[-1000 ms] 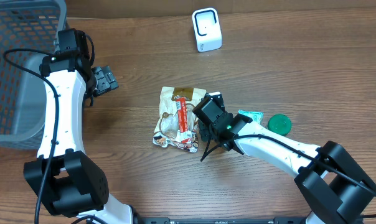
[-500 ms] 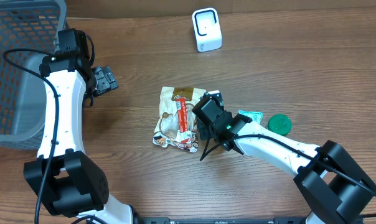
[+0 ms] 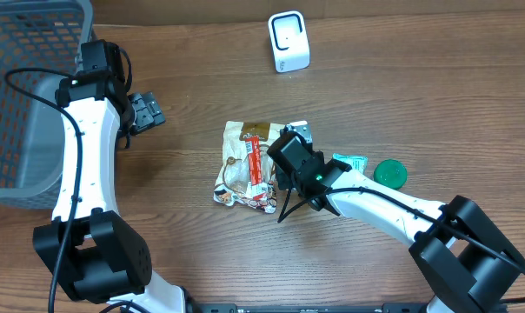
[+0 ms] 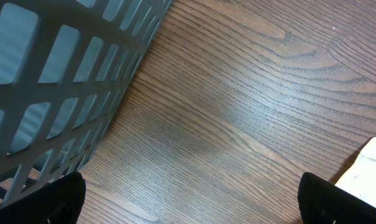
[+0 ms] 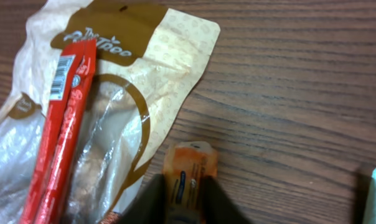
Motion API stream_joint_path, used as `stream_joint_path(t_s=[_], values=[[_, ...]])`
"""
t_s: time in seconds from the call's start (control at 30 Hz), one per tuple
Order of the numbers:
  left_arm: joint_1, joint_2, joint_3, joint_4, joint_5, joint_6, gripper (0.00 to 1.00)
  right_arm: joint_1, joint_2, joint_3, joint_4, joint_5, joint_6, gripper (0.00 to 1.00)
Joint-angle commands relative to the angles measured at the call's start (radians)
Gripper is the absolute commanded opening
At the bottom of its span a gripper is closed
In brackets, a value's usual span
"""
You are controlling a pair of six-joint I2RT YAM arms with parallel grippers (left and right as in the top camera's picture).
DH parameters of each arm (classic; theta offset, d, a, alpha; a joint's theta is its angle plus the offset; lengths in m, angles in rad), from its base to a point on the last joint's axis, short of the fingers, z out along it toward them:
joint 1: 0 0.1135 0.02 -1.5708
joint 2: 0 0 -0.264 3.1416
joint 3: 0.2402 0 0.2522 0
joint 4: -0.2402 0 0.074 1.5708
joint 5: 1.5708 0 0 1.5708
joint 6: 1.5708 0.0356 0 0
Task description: Scan the item barcode
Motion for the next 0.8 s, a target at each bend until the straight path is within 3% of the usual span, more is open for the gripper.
stream_joint_path(t_s=[0.0,0.03,0.07,0.1,0.27,0.43,0.63,0.7,0.77], values=[[-0.001,-0.026,0.016,0.0,0.007,0.018,1.0,0.003,0.015,0.022,0.017,0.016,-0.006,0.22],[-0.001,-0.026,0.016,0.0,0.007,0.018,1.0,0.003,0.015,0.022,0.027,0.016,-0.015,0.45],[-0.001,-0.026,0.016,0.0,0.007,0.018,1.0,0.002,0.014,0.024,0.035,0.016,-0.03,0.57],[-0.001,-0.026,0.016,0.0,0.007,0.018,1.0,0.002,0.013,0.03,0.037,0.016,-0.037,0.59],[-0.001,-0.026,0.016,0.0,0.007,0.018,1.0,0.001,0.009,0.085,-0.038,0.002,-0.045,0.6],[-0.001,-0.026,0.016,0.0,0.007,0.018,1.0,0.003,0.016,0.088,-0.145,-0.038,0.06,0.61],[-0.001,-0.026,0.016,0.0,0.007,0.018,1.0,0.003,0.068,0.088,-0.16,-0.078,0.06,0.63],[-0.001,-0.026,0.016,0.0,0.007,0.018,1.0,0.003,0.079,0.088,-0.151,-0.105,0.06,0.52],[-0.001,-0.026,0.016,0.0,0.007,0.018,1.0,0.003,0.082,0.088,-0.161,-0.105,0.06,0.47]])
